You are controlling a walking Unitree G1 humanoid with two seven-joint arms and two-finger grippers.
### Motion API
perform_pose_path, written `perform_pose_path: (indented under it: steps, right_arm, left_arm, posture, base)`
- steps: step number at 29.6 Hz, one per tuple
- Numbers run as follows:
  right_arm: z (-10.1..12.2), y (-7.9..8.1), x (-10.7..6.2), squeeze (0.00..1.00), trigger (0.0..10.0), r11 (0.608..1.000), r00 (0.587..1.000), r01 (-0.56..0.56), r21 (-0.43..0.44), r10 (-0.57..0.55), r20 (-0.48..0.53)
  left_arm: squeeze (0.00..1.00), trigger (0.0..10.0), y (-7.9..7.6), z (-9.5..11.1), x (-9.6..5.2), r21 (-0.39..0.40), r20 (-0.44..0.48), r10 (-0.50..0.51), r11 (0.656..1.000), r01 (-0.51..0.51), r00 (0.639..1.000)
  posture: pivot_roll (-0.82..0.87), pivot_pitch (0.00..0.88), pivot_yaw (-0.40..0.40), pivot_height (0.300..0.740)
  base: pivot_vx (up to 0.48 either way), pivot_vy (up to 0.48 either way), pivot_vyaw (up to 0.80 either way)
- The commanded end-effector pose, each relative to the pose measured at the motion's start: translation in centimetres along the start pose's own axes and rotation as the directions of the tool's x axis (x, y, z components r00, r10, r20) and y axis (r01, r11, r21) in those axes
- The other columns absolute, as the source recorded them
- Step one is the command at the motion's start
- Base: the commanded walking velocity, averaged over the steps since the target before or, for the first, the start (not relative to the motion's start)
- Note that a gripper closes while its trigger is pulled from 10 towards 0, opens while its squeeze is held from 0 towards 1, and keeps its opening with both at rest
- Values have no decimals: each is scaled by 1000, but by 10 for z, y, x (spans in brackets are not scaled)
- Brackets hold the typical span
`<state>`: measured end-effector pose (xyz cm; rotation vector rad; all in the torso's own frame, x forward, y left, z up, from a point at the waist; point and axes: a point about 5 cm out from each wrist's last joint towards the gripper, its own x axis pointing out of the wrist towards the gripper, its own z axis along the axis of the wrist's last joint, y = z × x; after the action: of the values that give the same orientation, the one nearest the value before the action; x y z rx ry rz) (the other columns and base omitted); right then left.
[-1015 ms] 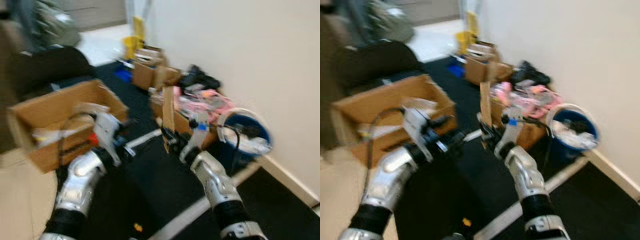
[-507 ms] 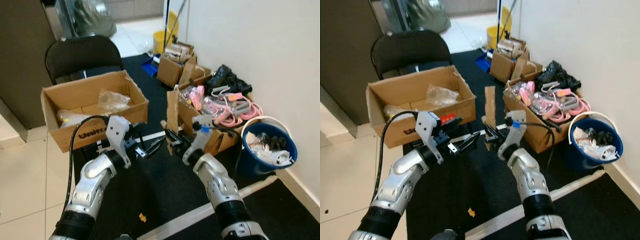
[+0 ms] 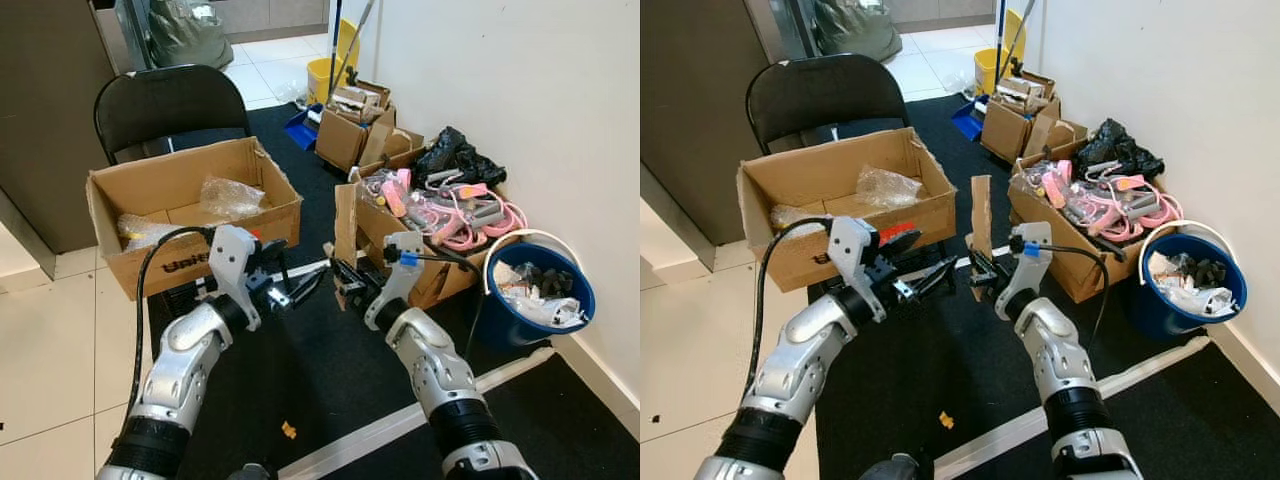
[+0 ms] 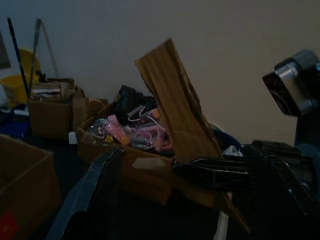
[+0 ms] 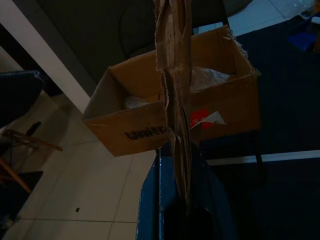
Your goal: Picking trash to rubbish bin
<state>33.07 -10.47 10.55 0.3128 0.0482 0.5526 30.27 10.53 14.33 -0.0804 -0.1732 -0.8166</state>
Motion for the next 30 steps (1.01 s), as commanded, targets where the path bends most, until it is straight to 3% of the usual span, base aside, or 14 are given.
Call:
perform_pose_path:
  steps: [1,17,25,30]
  right_arm:
    - [-2,1,2,0,10000,1000,1000,-7,-6,7,-9]
    - [-6,4,9,0,10000,999,998,-43,-5,43,-49]
    - [0,-7,6,0,10000,999,999,-25,-25,25,-29]
    - [1,-6,9,0,10000,999,1000,-23,-28,23,-13]
  left_arm:
    - [0,10000,-1,-3,-2,-5,4,18,1000,-18,1000]
    - [0,10000,-1,-2,-10,11,11,61,998,-61,998]
    - [0,10000,-8,-4,-2,6,13,23,1000,-24,1000]
    - [0,10000,-7,-2,3,11,6,-13,1000,13,1000]
  posture:
    - [98,84,-24,740]
    - [134,80,-71,740]
    - [126,31,-38,740]
    - [110,18,-22,740]
  base:
    - [285,0,0]
    - [287,0,515]
    - [302,0,0]
    - [300,0,780]
